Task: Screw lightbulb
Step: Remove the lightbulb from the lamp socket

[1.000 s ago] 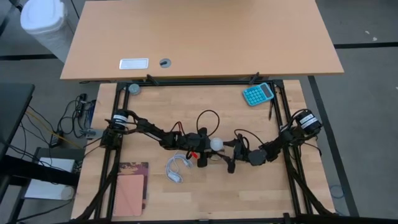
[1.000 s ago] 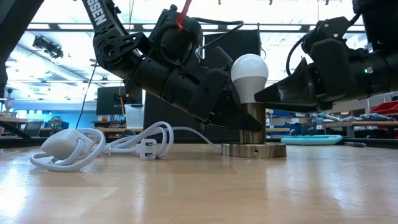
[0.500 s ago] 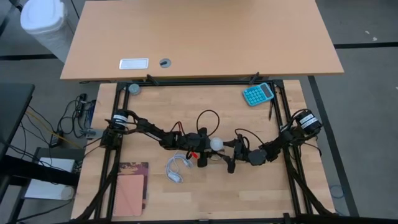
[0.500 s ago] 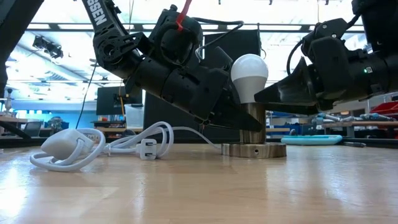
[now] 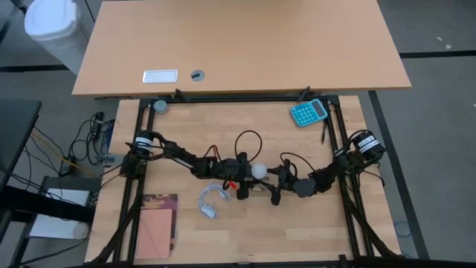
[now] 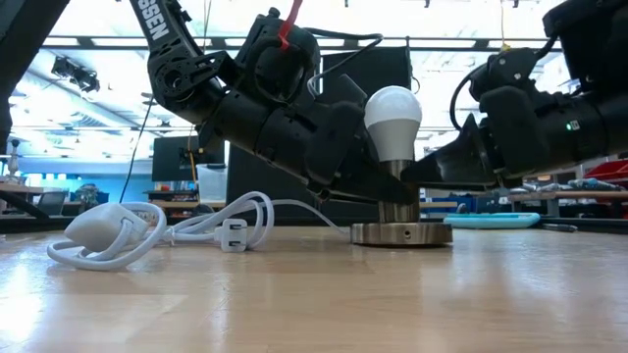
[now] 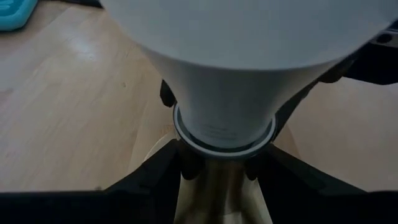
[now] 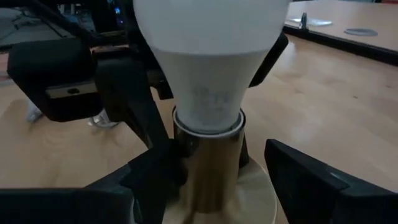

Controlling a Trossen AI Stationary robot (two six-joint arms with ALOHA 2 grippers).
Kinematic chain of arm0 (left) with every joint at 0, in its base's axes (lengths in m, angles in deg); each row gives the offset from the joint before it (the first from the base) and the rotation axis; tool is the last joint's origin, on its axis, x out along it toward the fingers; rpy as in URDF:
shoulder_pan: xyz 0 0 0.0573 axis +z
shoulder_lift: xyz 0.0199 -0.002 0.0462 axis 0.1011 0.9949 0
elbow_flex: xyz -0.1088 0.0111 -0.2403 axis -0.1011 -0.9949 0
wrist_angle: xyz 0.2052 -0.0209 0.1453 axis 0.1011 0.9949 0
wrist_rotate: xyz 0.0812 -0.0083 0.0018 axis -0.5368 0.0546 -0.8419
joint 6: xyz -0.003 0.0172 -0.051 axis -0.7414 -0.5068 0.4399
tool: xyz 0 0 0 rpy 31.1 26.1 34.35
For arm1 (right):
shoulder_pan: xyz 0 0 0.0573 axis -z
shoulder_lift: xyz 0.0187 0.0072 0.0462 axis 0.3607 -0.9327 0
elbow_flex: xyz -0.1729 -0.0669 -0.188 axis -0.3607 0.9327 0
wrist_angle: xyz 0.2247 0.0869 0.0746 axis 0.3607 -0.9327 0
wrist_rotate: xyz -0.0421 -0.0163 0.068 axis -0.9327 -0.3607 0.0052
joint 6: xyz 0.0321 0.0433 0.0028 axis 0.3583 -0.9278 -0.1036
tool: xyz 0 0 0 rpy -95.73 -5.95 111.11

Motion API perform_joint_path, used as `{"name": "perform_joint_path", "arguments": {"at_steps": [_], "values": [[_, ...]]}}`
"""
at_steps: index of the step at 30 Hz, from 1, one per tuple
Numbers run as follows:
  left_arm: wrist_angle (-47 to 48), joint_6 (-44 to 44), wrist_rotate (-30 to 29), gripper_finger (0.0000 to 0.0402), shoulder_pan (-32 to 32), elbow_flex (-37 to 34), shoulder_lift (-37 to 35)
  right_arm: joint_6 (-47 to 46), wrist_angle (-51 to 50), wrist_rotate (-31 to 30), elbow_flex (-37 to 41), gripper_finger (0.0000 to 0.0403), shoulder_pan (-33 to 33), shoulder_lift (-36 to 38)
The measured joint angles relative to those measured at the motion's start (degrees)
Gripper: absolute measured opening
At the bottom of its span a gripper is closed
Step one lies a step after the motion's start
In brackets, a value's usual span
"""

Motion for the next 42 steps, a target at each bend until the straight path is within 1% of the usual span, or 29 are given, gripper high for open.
{"name": "perform_joint_path", "arguments": {"at_steps": [5,7,11,13,14,19,23,27,31,36,42], "values": [[0.0,0.6,0.0,0.0188,0.0,0.0,0.0,-3.8,-0.5,-0.1,0.0,0.0263,-1.8,0.0],[0.0,0.6,0.0,0.0188,0.0,0.0,0.0,-5.0,-0.6,-1.1,0.0,0.0265,-3.0,0.0],[0.1,0.9,0.0,0.0188,-0.1,0.0,0.0,-6.0,-0.6,-8.4,0.0,0.0259,-5.6,0.0],[0.0,1.8,0.0,0.0188,-0.2,0.0,0.0,-5.5,-0.4,-10.3,0.0,0.0256,-6.3,0.0],[0.0,2.1,0.0,0.0188,-0.2,0.0,0.0,-5.3,-0.3,-10.1,0.0,0.0254,-6.3,0.0],[0.1,2.1,0.0,0.0188,-0.2,0.0,0.0,-3.1,-0.4,-4.9,-0.8,0.0253,-3.3,0.0],[0.1,2.1,0.0,0.0189,-0.2,0.0,0.0,-1.0,1.9,-5.2,-0.9,0.0257,-1.5,0.0],[0.2,2.2,-0.9,0.0189,-0.2,0.0,0.0,0.5,3.9,-2.3,-0.9,0.0258,-0.2,0.0],[0.4,1.9,-3.3,0.0189,-0.3,0.0,0.0,1.7,3.8,-1.9,-1.7,0.0253,0.8,0.0],[1.6,0.8,-6.8,0.0189,-0.2,0.0,0.0,6.4,2.6,-2.0,-3.9,0.0244,2.1,0.0],[2.8,0.8,-7.2,0.0189,-0.3,0.1,-0.1,7.3,0.1,-2.0,-5.1,0.0232,3.7,0.0]]}}
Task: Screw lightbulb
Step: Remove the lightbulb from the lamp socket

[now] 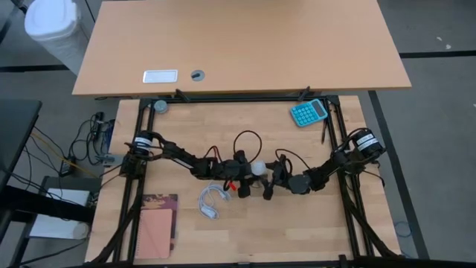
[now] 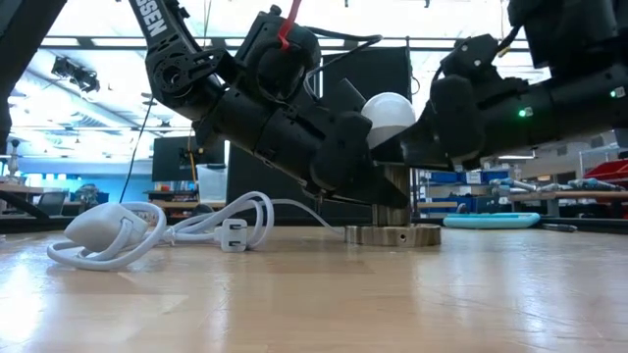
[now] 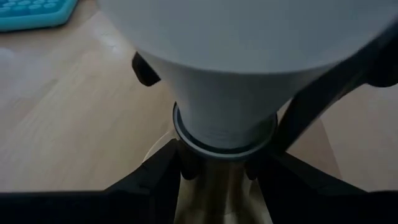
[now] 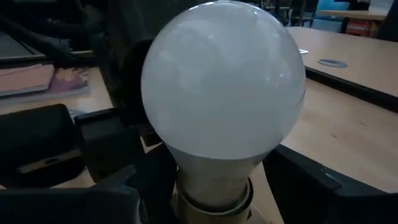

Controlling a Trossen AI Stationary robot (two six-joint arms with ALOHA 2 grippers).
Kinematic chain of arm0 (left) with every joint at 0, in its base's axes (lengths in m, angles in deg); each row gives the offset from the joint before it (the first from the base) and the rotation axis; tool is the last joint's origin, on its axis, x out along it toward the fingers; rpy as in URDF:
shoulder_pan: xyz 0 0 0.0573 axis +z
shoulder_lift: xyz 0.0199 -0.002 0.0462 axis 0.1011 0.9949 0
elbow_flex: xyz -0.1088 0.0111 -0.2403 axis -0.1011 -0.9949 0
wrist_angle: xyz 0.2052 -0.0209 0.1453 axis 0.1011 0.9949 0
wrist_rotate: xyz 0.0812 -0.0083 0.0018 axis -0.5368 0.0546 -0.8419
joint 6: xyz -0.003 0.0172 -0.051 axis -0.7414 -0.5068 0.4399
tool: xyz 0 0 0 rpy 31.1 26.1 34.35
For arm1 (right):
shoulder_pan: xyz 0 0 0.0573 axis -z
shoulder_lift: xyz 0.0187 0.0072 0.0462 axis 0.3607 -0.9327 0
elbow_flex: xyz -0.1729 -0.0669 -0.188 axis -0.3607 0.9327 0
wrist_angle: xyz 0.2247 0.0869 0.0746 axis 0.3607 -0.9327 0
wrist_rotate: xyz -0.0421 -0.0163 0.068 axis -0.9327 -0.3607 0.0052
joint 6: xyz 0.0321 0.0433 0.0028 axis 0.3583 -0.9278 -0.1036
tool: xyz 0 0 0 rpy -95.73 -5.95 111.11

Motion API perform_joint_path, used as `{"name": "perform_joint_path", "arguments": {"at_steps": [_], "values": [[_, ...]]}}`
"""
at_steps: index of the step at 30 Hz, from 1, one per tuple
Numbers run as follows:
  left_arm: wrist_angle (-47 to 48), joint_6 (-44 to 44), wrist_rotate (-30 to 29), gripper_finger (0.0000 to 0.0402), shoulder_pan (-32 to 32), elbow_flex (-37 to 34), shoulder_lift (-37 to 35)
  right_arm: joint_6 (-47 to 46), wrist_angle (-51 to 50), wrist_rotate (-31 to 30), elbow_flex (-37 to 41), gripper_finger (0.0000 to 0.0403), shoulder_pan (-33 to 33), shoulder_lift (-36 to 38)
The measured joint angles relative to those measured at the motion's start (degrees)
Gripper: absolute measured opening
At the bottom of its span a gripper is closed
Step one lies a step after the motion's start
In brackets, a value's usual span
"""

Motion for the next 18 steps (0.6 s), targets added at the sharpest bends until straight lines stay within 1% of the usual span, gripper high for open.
{"name": "perform_joint_path", "arguments": {"at_steps": [12,15,18], "values": [[0.2,-0.1,-0.1,0.0189,-0.1,0.0,0.0,0.7,-0.4,0.3,0.0,0.0227,0.2,0.0],[0.2,-0.2,0.1,0.0189,-0.1,0.0,0.0,1.3,-0.5,2.7,0.0,0.0227,0.6,0.0],[0.2,-0.2,0.5,0.0189,-0.1,-0.1,0.0,1.4,-0.2,6.4,0.4,0.0227,1.7,0.0]]}}
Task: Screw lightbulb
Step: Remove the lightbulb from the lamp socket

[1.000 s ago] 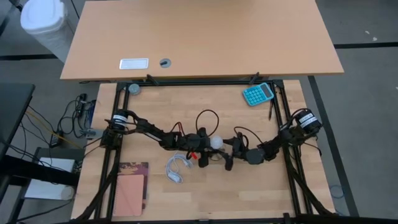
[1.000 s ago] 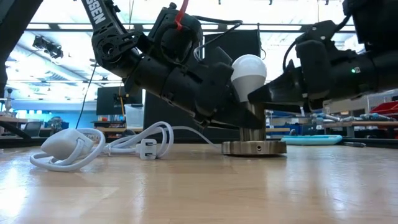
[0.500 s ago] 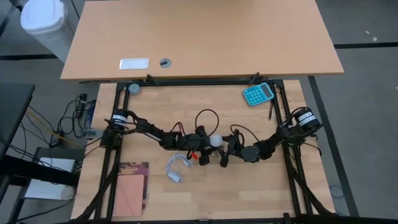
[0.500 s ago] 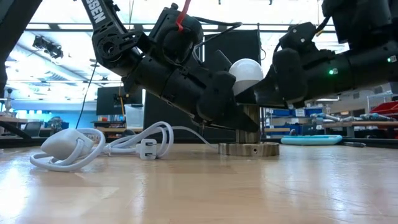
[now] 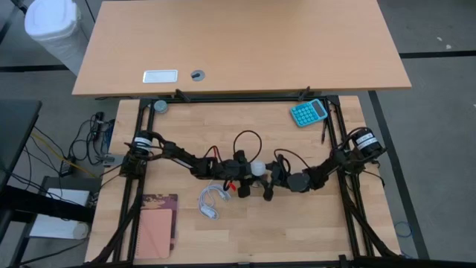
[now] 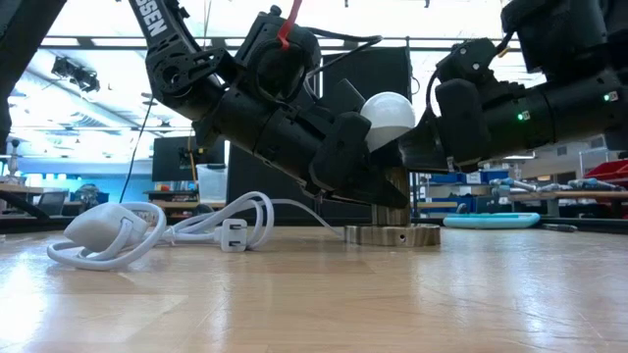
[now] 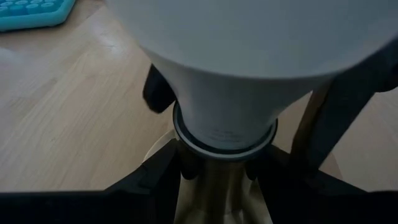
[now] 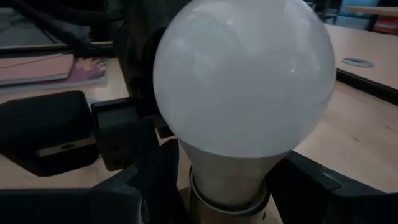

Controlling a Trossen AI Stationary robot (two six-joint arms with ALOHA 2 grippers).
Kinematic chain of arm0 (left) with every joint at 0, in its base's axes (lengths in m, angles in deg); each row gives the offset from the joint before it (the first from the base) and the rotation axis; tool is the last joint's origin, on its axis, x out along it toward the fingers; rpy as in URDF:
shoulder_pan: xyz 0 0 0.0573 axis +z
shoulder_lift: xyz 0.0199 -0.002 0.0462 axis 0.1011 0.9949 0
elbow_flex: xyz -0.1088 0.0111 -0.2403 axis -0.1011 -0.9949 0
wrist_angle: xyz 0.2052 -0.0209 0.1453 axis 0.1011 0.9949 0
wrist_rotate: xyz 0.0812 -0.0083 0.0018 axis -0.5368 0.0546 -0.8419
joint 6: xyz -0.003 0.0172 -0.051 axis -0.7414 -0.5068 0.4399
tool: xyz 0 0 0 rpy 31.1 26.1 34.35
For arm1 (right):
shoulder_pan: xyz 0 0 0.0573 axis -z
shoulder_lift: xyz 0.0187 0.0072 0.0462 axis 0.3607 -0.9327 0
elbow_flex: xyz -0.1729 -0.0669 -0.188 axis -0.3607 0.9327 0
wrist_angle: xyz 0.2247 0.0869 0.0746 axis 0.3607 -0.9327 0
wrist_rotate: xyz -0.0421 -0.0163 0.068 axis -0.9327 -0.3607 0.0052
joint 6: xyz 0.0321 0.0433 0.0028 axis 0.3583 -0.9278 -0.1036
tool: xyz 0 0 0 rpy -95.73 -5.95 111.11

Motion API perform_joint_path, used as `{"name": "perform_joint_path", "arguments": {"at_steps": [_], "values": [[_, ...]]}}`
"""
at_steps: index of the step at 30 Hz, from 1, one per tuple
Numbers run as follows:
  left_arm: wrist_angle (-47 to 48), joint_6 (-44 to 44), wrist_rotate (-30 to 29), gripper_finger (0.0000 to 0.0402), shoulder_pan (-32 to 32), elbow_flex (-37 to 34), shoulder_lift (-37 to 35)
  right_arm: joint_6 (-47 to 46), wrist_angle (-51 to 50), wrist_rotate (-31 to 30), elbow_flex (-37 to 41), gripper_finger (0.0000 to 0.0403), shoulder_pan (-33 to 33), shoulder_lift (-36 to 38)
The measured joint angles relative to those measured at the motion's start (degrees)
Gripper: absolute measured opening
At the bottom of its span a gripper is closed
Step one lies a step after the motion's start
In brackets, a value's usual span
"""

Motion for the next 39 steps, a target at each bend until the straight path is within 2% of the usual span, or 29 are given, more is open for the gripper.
{"name": "perform_joint_path", "arguments": {"at_steps": [8,17,26,32,39], "values": [[0.0,-0.2,0.5,0.0189,0.0,0.0,0.0,1.8,1.5,2.4,0.2,0.0223,0.6,0.0],[0.0,-0.1,1.1,0.0189,0.0,0.0,0.0,1.4,2.2,2.8,0.9,0.0162,1.2,0.0],[0.0,-1.1,2.2,0.0189,0.0,0.0,0.1,1.4,3.2,4.9,1.9,0.0169,1.4,0.0],[-0.2,-3.0,4.1,0.0189,0.0,0.0,0.1,1.9,7.7,14.4,4.7,0.0164,3.9,0.1],[-0.1,-4.3,4.9,0.0189,0.0,-0.2,0.1,6.3,8.8,34.2,5.4,0.0164,10.7,0.2]]}}
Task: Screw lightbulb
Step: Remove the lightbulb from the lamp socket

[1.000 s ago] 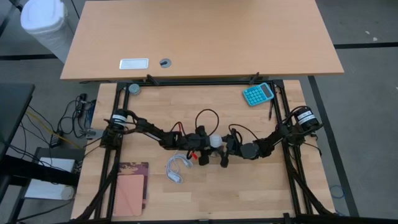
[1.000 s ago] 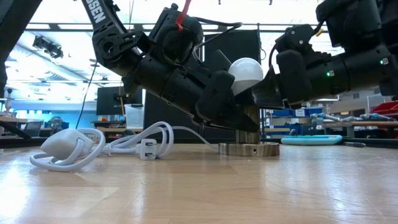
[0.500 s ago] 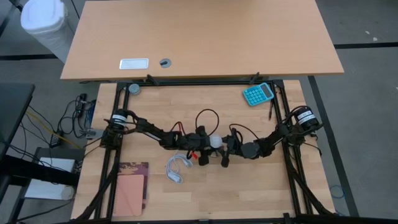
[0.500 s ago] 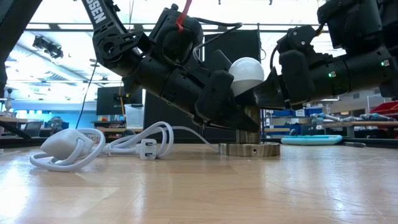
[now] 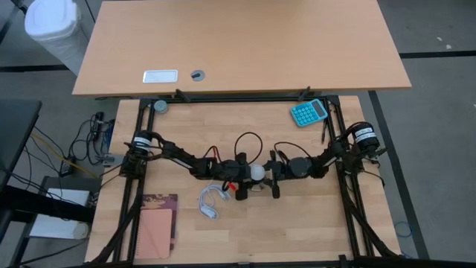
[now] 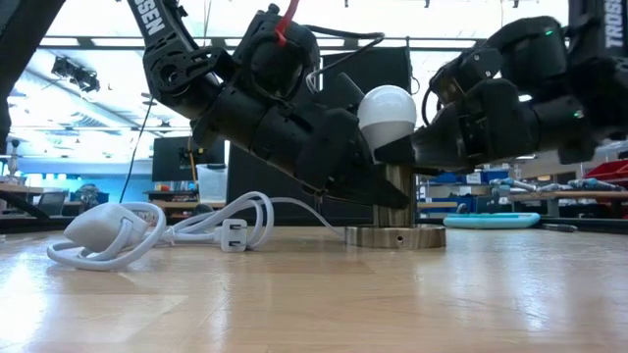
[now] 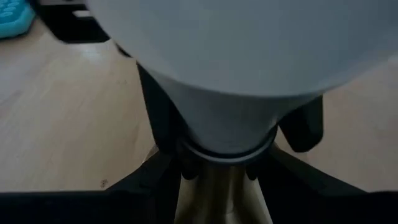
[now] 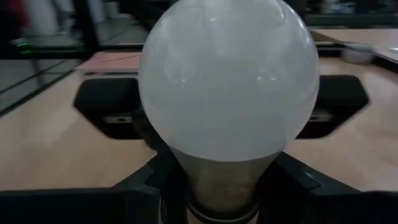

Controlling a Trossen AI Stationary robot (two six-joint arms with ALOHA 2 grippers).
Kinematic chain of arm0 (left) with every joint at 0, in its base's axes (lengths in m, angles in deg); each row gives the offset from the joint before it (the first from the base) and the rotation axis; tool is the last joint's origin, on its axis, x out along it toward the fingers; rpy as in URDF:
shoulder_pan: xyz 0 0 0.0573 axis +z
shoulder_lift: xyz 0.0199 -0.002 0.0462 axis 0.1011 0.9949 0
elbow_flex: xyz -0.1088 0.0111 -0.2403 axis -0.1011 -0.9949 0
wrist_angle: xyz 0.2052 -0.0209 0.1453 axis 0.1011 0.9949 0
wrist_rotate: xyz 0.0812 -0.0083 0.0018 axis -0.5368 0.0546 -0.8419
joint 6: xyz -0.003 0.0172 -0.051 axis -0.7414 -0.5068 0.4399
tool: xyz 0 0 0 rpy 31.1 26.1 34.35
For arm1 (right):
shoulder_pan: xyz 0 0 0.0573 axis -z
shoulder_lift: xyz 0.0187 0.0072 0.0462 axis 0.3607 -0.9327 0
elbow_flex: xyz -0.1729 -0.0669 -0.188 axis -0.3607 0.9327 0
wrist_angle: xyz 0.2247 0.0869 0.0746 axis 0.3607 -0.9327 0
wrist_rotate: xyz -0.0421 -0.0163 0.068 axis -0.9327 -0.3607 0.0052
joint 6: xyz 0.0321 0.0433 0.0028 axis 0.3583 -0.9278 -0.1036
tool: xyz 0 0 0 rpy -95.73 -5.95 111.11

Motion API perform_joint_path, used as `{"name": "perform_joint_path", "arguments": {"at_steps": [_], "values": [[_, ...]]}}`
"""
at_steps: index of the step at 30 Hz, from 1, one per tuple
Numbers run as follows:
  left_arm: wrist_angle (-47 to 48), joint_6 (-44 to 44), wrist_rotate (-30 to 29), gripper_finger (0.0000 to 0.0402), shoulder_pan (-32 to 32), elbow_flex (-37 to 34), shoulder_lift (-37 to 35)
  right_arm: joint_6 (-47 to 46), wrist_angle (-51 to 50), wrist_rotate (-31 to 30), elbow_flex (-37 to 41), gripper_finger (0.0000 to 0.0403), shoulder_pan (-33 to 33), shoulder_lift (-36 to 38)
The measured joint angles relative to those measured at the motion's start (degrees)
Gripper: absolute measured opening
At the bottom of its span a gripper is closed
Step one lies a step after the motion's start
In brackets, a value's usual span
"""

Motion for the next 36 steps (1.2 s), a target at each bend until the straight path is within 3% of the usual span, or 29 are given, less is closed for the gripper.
{"name": "perform_joint_path", "arguments": {"at_steps": [7,12,19,29,33,36], "values": [[-0.3,0.1,0.5,0.0189,-0.1,0.1,0.0,2.2,1.6,23.0,0.0,0.0164,8.7,-0.3],[-1.2,0.1,0.4,0.0189,0.0,0.1,0.1,2.1,1.5,30.0,-0.2,0.0167,12.0,-0.3],[-1.0,0.1,-0.4,0.0189,0.0,0.1,0.1,-0.6,2.0,25.7,-0.1,0.0189,12.2,-0.3],[-1.0,0.0,-0.3,0.0189,0.1,0.1,0.1,-5.4,0.4,23.9,2.0,0.0309,14.0,1.9],[-1.0,0.0,-0.2,0.0189,0.1,0.1,0.1,-5.2,-0.3,18.7,6.5,0.0323,13.3,7.4],[-1.0,0.0,0.0,0.0189,0.1,0.1,0.1,-5.3,-3.1,10.6,9.7,0.0319,10.9,12.5]]}}
